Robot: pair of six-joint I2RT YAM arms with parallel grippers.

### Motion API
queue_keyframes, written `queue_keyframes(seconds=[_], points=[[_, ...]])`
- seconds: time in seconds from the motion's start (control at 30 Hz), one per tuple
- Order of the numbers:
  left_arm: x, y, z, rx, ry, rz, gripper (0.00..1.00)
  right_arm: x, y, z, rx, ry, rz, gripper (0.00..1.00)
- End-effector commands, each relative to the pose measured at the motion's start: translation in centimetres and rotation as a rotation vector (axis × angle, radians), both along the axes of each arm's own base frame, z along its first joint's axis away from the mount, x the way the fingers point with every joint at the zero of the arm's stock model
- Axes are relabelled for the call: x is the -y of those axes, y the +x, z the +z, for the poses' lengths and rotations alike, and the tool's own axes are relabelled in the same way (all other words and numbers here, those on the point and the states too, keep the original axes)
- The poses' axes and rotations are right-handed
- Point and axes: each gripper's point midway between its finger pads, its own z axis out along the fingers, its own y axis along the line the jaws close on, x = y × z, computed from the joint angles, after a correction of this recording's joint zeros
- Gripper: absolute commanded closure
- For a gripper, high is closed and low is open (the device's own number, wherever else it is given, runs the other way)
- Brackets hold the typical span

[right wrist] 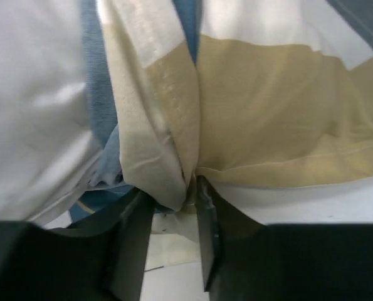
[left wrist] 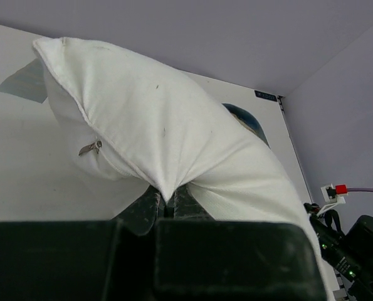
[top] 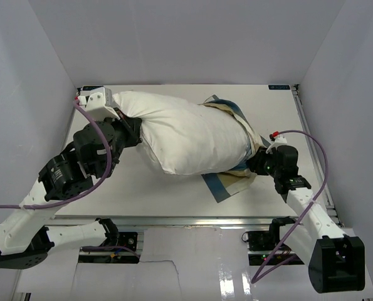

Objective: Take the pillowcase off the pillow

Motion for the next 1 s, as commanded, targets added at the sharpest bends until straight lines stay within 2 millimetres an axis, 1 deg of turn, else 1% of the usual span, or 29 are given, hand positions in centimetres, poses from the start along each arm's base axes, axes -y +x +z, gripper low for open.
queue_keyframes(seconds=[0.0,0.03,0.07,0.1,0.13,0.17,0.2,0.23,0.27,0.3,0.33,0.37,0.4,0.43,0.47,0.53,0.57,0.6,0.63,0.67,0.7,0.73,0.77,0.8,0.83,0.87,0.9,0.93,0.97], points=[[-3.6,-0.7,7.1,0.148,-0.116,0.083,1.0,3.2,2.7,0.9,0.061,-0.055,-0.188,0.67],[-4.2,-0.9,7.7,0.156,-0.101,0.094,1.0,3.9,3.1,1.0,0.061,-0.062,-0.229,0.8],[-4.7,-1.2,8.5,0.163,-0.115,0.098,1.0,4.8,3.9,1.6,0.077,-0.065,-0.267,0.86],[-5.7,-1.9,10.1,0.187,-0.152,0.1,1.0,5.3,4.3,1.1,0.057,-0.069,-0.288,0.92],[-6.5,-2.4,10.8,0.203,-0.167,0.099,1.0,5.8,4.6,1.0,0.05,-0.066,-0.307,0.92],[-7.1,-2.8,11.4,0.217,-0.182,0.098,1.0,6.8,5.1,1.2,0.05,-0.061,-0.339,0.92],[-8.2,-3.5,12.5,0.239,-0.198,0.1,1.0,8.6,5.5,0.8,0.037,-0.055,-0.402,0.92],[-8.6,-3.7,12.8,0.242,-0.204,0.103,1.0,8.6,5.7,0.7,0.037,-0.054,-0.4,0.92],[-9.5,-4.1,13.0,0.249,-0.208,0.116,1.0,10.2,5.9,0.6,0.031,-0.038,-0.457,0.92],[-9.9,-4.3,13.1,0.249,-0.205,0.117,1.0,10.9,6.1,0.0,0.013,-0.025,-0.485,0.92],[-10.5,-4.7,13.6,0.258,-0.215,0.121,1.0,12.2,6.2,-0.2,0.008,-0.005,-0.521,0.92],[-11.2,-5.1,13.8,0.267,-0.223,0.124,1.0,12.8,6.4,-0.3,0.001,0.024,-0.556,0.92],[-11.5,-5.4,14.0,0.271,-0.228,0.121,1.0,13.2,6.7,-0.6,-0.009,0.037,-0.578,0.92],[-12.0,-5.7,14.2,0.28,-0.238,0.12,1.0,13.4,7.1,-0.4,0.002,0.063,-0.573,0.92],[-12.6,-6.1,14.5,0.289,-0.245,0.121,1.0,13.6,7.3,-0.8,-0.014,0.07,-0.583,0.92],[-13.2,-6.4,14.7,0.298,-0.246,0.125,1.0,14.0,8.1,-0.1,-0.003,0.095,-0.603,0.92],[-13.6,-6.6,14.9,0.303,-0.25,0.128,1.0,14.0,8.5,-0.1,-0.005,0.106,-0.598,0.92],[-13.8,-6.8,14.8,0.304,-0.246,0.129,1.0,13.9,8.8,0.2,-0.001,0.119,-0.589,0.92],[-13.9,-6.8,14.8,0.305,-0.249,0.129,1.0,13.2,9.4,1.2,0.018,0.14,-0.547,0.92],[-13.5,-6.7,14.3,0.296,-0.238,0.122,1.0,12.8,9.6,2.0,0.044,0.151,-0.524,0.92],[-13.4,-6.7,13.9,0.291,-0.241,0.117,1.0,11.6,9.6,2.8,0.064,0.191,-0.467,0.92],[-12.3,-6.2,12.5,0.265,-0.219,0.099,1.0,9.8,9.2,3.5,0.098,0.234,-0.391,0.92],[-11.5,-5.9,11.5,0.245,-0.211,0.085,1.0,8.9,9.1,4.9,0.143,0.259,-0.346,0.92],[-9.3,-4.8,8.2,0.186,-0.15,0.064,1.0,7.8,8.8,5.5,0.16,0.284,-0.301,0.92],[-7.8,-4.8,6.5,0.152,-0.184,0.012,1.0,5.7,8.0,5.4,0.153,0.32,-0.216,0.92],[-6.2,-4.3,4.2,0.117,-0.161,-0.014,1.0,4.8,7.6,6.4,0.184,0.331,-0.186,0.92],[-3.7,-3.0,-0.5,0.047,-0.091,-0.032,1.0,4.0,7.1,6.4,0.189,0.335,-0.161,0.92],[-2.5,-2.4,-2.8,0.01,-0.07,-0.037,1.0,3.0,6.6,6.3,0.189,0.334,-0.14,0.92],[-1.7,-1.8,-4.8,-0.02,-0.034,-0.028,1.0,2.7,5.9,6.0,0.19,0.33,-0.14,0.92]])
